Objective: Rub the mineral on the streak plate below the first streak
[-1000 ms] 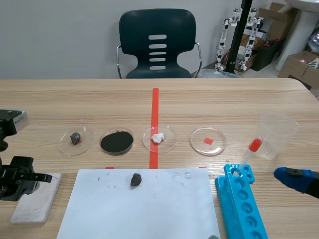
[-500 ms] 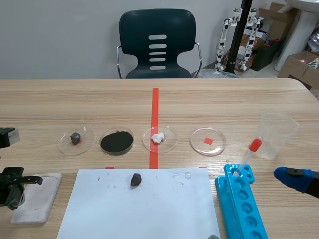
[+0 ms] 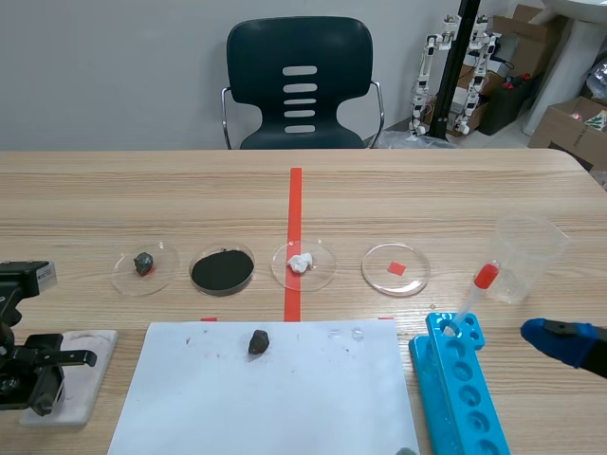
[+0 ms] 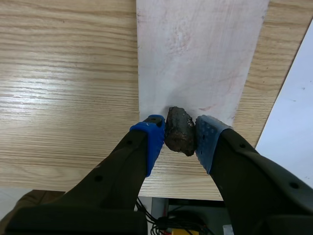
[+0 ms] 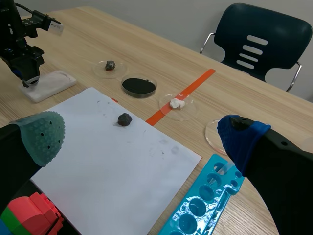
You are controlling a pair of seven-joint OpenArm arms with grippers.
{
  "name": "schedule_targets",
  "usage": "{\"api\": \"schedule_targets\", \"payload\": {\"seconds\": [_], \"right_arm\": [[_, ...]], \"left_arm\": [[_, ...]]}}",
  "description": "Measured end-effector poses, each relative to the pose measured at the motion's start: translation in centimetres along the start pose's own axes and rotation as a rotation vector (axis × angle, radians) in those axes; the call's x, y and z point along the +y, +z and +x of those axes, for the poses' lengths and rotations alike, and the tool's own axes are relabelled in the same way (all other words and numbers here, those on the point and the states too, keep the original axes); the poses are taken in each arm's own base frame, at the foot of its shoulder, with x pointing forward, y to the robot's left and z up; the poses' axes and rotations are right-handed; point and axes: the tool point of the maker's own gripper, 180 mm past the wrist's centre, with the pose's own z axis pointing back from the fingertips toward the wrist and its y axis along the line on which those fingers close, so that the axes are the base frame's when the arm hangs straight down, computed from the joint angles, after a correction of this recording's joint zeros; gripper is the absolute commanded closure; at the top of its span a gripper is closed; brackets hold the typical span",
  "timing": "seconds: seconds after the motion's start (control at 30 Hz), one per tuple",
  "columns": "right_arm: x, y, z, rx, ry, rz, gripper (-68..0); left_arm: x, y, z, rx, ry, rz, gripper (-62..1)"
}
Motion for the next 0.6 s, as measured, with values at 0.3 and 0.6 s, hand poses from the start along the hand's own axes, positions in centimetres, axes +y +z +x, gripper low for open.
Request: {"api": "schedule_targets", "payload": {"seconds": [0.3, 0.6], "right_arm": [[0.0, 0.0, 0.0, 0.0, 0.0, 0.0, -67.9], [0.0, 0.0, 0.0, 0.0, 0.0, 0.0, -67.9]], "left_arm": [[-0.38, -0.22, 0.11, -0.011, 0.0, -0.009, -10.0], [-0.31, -0.46, 0.08, -0.014, 0.002, -0.002, -10.0]]}}
